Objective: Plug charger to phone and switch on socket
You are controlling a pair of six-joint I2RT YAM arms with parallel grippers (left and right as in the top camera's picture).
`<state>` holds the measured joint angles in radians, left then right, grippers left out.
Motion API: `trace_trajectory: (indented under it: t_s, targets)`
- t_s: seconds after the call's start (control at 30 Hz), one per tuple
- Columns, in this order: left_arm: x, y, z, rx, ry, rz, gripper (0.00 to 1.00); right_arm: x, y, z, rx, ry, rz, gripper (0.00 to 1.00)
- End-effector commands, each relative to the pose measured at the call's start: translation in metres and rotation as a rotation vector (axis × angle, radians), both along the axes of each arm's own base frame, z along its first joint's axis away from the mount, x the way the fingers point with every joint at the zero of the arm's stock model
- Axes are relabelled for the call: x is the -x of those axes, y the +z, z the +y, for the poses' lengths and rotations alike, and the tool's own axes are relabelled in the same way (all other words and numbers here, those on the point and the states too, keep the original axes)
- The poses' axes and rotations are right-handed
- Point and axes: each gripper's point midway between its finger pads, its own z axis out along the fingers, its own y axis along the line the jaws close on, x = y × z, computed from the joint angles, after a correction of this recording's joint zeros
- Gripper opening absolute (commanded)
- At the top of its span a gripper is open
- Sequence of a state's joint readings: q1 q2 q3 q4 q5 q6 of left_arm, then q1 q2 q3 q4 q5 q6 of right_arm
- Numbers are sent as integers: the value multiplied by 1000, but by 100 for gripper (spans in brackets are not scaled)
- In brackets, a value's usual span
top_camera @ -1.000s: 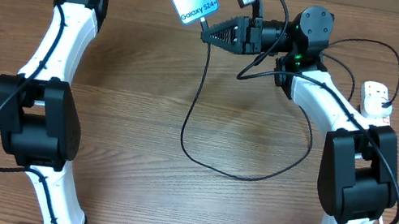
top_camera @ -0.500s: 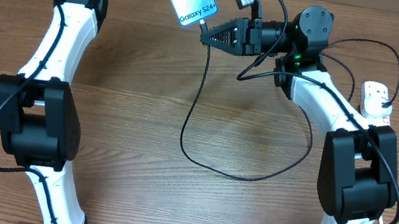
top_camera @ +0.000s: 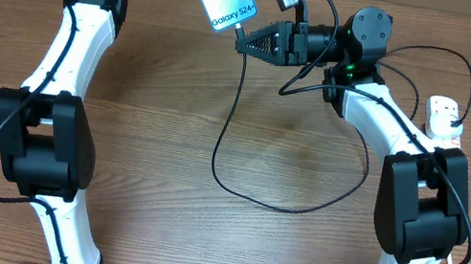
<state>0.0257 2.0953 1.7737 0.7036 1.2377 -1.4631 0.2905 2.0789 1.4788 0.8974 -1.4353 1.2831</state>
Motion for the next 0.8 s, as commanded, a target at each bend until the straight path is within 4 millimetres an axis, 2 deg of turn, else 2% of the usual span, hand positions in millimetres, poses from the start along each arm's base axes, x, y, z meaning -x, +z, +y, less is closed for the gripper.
trace_trajectory:
  t_s: [0.0,0.77]
  targets:
    - [9,12,-10,-5,-27,-38,4,-1,-1,3,-6,-10,2,4]
    - [3,13,2,3,9,-34,4,-1,-1,4,-6,-8,1,4]
